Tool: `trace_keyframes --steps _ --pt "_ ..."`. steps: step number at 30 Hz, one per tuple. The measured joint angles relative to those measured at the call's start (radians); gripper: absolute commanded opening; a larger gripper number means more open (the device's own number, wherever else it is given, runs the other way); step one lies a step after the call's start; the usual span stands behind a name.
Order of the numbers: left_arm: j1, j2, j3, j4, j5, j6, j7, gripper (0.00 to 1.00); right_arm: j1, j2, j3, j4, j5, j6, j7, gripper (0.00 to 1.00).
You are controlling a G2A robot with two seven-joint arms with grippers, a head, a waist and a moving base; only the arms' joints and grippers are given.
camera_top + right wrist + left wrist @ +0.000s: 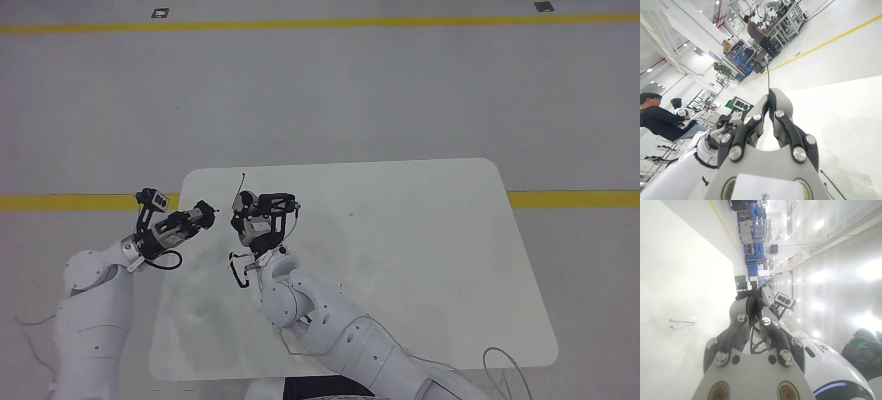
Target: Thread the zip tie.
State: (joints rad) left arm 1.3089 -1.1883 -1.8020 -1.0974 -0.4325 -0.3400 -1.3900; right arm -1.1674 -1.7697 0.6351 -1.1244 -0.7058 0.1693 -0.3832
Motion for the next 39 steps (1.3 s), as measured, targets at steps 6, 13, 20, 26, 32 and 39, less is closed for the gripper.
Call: trace_keyframes --steps 6,13,20,26,32,39 --pt "0.008 -0.009 -0.008 -0.002 -0.009 0.000 0.000 0.00 0.000 0.000 0.000 0.000 0.000 0.000 0.000 0.00" --pt "0.008 -0.008 -0.008 -0.002 -0.008 0.000 0.000 0.00 0.000 0.000 0.000 0.000 0.000 0.000 0.000 0.00" --pt "0.008 -0.008 -0.008 -0.002 -0.008 0.000 0.000 0.00 -0.005 -0.002 0.028 -0.049 0.014 0.008 0.073 0.00" --pt "0.008 -0.008 -0.008 -0.002 -0.008 0.000 0.000 0.00 0.012 -0.018 0.024 -0.042 0.033 0.021 0.129 0.00" --pt "0.008 -0.008 -0.008 -0.002 -0.008 0.000 0.000 0.00 0.038 -0.031 0.003 -0.020 0.066 0.039 0.138 0.00" --pt "0.008 -0.008 -0.008 -0.002 -0.008 0.000 0.000 0.00 0.038 -0.031 0.003 -0.019 0.066 0.040 0.135 0.00"
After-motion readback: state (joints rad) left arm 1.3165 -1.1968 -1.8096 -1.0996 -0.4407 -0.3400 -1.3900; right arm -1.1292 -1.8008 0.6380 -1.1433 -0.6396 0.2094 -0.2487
